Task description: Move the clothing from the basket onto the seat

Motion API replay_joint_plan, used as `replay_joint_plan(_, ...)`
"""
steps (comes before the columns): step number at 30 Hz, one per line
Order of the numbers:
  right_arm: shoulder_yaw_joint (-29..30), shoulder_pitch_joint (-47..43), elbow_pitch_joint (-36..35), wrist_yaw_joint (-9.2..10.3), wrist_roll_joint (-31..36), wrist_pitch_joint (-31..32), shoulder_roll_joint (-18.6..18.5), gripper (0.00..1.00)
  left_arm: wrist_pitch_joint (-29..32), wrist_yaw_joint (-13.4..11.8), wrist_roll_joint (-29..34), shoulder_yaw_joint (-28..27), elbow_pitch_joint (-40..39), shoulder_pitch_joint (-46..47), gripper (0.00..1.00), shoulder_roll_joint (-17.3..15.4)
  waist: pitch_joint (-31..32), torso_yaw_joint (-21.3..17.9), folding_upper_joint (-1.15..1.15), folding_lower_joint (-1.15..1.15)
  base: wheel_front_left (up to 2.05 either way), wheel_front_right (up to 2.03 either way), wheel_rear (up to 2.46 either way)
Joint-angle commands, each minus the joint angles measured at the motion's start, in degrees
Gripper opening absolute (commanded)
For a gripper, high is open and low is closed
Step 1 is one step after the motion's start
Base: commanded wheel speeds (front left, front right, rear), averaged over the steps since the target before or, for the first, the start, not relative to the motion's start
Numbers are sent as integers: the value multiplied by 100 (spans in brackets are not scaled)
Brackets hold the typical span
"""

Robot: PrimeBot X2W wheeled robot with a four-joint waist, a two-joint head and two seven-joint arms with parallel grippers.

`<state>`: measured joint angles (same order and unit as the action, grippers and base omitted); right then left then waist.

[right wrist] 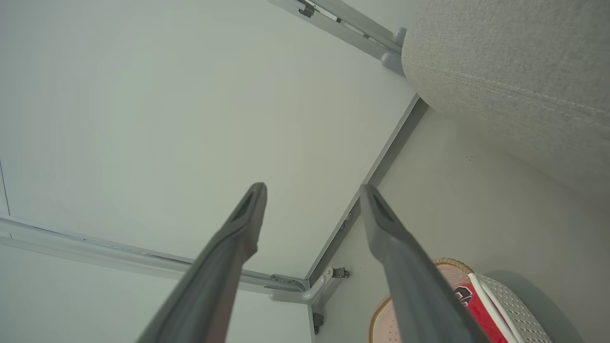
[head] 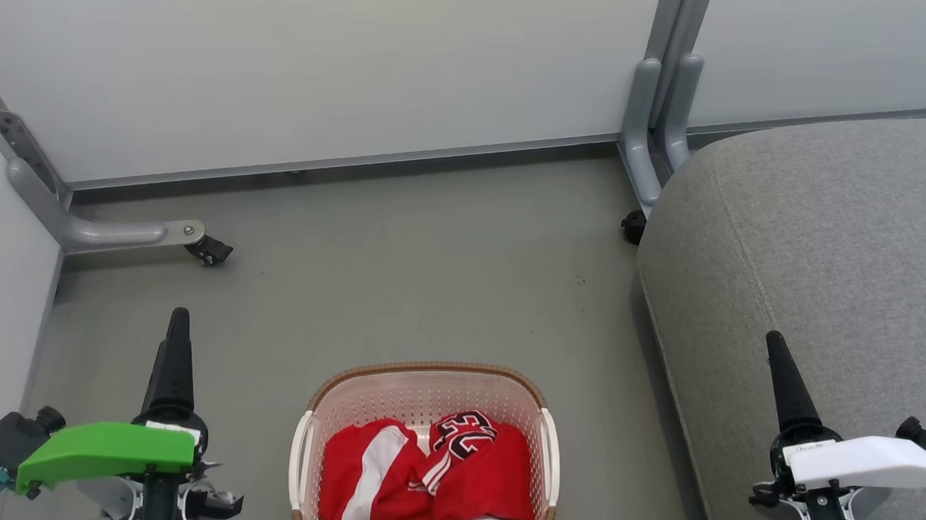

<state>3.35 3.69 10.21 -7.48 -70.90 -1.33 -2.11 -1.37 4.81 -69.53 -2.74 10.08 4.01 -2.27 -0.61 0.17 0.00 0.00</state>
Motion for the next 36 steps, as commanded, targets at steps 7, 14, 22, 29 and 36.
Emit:
replay_joint_plan(7,-155,38,-272,-1,864,-191,-48,100,-187,-148,901,191,-266,117,100,-43,-9,15,0,0,0,0,0)
replay_joint_plan(14,-240,1,-330,-2,1656,-326,-54,100,-324,-298,1767,376,-333,96,100,-47,-10,20,0,0,0,0,0)
replay_joint_plan(22,-310,-1,-358,-2,2516,-468,-59,100,-467,-460,2647,599,-263,117,100,-51,-22,31,0,0,0,0,0)
replay_joint_plan(29,-380,-16,-340,-2,3122,-586,-63,100,-583,-551,3222,744,-202,136,100,-55,-24,44,0,0,0,0,0)
replay_joint_plan(36,-437,-32,-253,-2,3639,-699,-67,100,-699,-633,3760,874,-157,148,100,-59,-26,54,0,0,0,0,0)
